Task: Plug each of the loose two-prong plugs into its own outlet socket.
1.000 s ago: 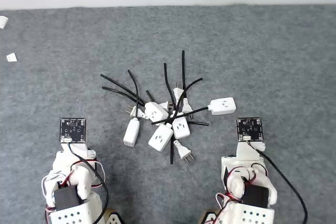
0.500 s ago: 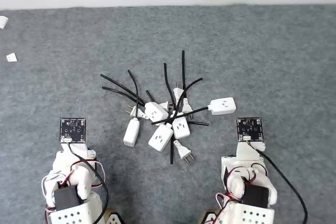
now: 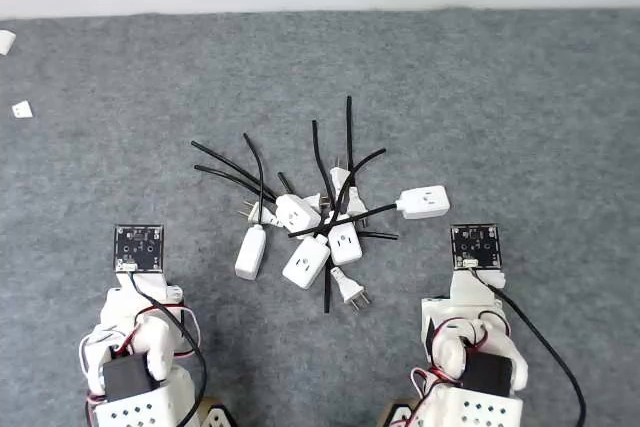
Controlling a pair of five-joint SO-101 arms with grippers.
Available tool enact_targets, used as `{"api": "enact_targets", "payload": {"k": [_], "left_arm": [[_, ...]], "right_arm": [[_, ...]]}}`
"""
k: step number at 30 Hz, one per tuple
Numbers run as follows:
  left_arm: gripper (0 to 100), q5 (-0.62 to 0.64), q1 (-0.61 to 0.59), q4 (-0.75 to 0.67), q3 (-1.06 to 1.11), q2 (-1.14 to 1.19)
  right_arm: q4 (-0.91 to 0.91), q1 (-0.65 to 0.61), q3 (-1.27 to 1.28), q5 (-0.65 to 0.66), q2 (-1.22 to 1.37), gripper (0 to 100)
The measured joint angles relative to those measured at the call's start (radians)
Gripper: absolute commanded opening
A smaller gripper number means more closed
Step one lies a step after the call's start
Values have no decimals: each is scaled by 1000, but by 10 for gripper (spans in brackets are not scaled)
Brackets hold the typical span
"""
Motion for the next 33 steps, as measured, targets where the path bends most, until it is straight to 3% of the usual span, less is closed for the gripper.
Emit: {"api": "enact_targets", "payload": {"k": [8,11,18,22,25,30,33], "left_arm": [[13,0,115,0,0,0],[13,0,130,-9,0,0],[42,2,77,-244,-6,0],[102,9,77,-170,-147,25],[108,63,78,-104,-305,127],[108,133,104,-89,-572,408],[108,143,173,-52,-646,611]], "right_arm": [[0,-207,0,0,0,15],[0,-224,0,0,0,16],[14,-144,-5,0,0,18],[11,-84,-5,58,-2,156],[-37,-77,-5,130,0,236],[-120,-92,-2,-94,0,265],[-140,-140,-2,-100,0,276]]}}
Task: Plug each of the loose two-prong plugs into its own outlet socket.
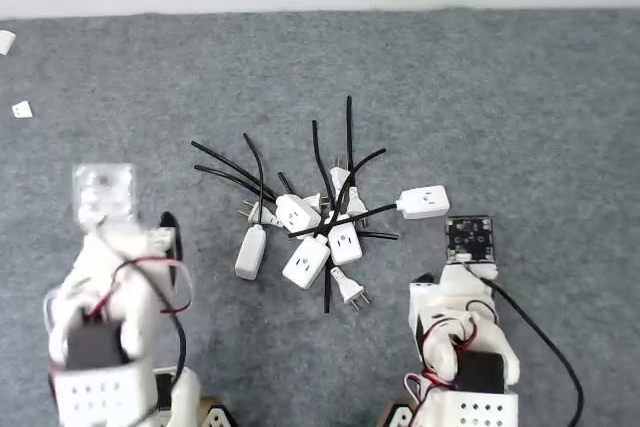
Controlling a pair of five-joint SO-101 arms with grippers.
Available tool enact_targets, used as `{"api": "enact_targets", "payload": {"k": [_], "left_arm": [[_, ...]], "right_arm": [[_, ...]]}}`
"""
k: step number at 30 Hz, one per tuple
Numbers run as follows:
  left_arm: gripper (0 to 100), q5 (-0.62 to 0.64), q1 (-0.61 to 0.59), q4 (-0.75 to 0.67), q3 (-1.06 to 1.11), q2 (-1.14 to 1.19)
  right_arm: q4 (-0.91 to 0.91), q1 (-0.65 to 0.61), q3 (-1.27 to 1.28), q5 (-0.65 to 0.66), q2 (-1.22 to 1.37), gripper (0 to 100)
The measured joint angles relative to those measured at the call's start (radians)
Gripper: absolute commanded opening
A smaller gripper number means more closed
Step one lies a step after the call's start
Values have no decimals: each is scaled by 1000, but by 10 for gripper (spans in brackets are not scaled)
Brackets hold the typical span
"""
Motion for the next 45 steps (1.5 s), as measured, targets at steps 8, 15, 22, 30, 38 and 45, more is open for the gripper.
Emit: {"api": "enact_targets", "payload": {"k": [8,15,22,30,38,45], "left_arm": [[105,77,219,-207,89,334],[13,114,373,-269,95,365],[13,114,580,-269,95,373],[13,114,571,-273,127,374],[13,114,453,-433,293,374],[13,77,376,-451,301,367]], "right_arm": [[-51,117,0,235,0,2],[-64,115,0,351,0,27],[-64,115,0,399,0,26],[-64,115,0,405,0,26],[-63,115,0,405,0,26],[-43,115,0,405,0,26]]}}
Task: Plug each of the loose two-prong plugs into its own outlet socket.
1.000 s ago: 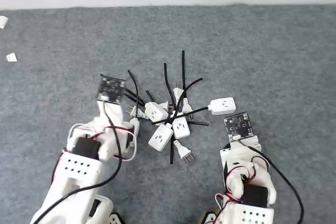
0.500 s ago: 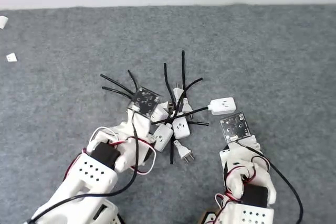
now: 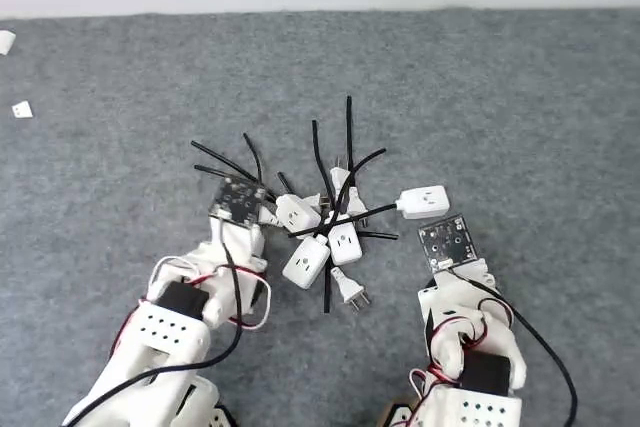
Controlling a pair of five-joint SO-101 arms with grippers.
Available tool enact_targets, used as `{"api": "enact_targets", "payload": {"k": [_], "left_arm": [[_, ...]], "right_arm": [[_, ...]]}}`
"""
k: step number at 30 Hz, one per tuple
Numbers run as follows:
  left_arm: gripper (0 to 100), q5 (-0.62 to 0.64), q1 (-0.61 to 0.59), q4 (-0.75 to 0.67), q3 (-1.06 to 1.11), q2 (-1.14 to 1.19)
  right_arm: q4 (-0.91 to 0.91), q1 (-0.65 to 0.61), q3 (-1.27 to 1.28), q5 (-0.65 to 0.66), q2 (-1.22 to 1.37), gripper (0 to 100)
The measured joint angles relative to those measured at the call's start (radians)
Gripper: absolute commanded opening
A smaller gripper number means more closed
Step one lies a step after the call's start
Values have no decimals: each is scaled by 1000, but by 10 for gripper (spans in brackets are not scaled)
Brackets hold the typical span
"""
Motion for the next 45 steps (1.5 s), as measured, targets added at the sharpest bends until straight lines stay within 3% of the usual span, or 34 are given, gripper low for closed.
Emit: {"api": "enact_targets", "payload": {"k": [8,18,24,29,31,36,41,45], "left_arm": [[15,-84,-192,0,2,11],[16,-101,-206,-97,-18,11],[52,-101,-147,126,-215,11],[297,26,-68,256,-276,11],[343,107,-66,258,-276,11],[293,229,-94,230,-212,11],[280,192,-97,101,-81,11],[293,176,-114,78,-71,11]], "right_arm": [[0,0,0,2,0,28],[0,0,0,2,0,30],[0,0,0,2,0,30],[0,0,0,2,0,30],[0,0,0,2,0,30],[0,0,0,2,0,30],[0,0,0,2,0,30],[0,0,0,2,0,30]]}}
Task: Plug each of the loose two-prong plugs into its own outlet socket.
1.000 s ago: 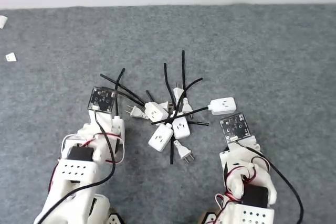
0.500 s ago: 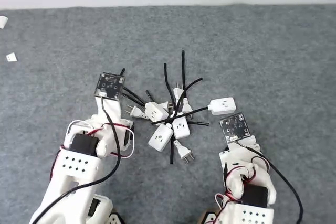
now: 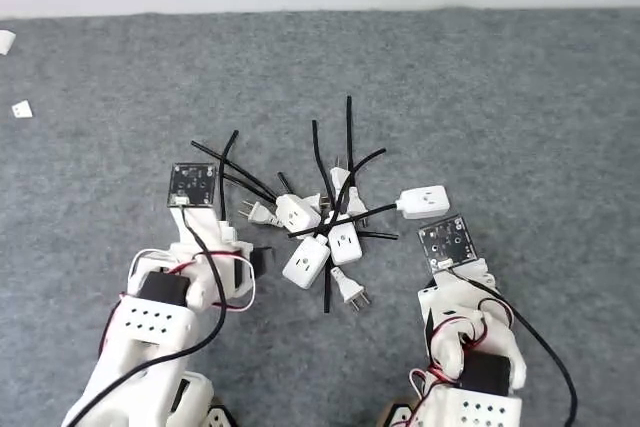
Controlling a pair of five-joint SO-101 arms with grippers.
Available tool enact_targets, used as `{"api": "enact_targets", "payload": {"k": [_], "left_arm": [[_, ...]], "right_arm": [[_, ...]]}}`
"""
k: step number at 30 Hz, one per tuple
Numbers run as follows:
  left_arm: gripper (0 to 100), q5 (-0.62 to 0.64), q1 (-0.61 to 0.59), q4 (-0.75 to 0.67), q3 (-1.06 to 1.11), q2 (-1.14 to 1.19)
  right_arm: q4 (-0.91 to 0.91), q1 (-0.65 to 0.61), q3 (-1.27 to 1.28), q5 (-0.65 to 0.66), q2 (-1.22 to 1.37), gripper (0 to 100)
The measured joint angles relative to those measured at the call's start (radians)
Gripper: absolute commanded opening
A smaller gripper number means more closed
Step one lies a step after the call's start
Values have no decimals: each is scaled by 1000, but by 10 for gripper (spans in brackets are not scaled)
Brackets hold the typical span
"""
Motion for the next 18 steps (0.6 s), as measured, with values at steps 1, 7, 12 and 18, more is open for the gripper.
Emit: {"api": "enact_targets", "payload": {"k": [1,7,12,18], "left_arm": [[307,-2,-12,0,0,0],[341,-6,-115,0,0,0],[341,-6,-126,0,20,0],[341,-6,-121,0,20,15]], "right_arm": [[0,0,0,0,0,30],[0,0,0,0,0,30],[0,0,0,0,0,30],[0,0,0,0,0,30]]}}
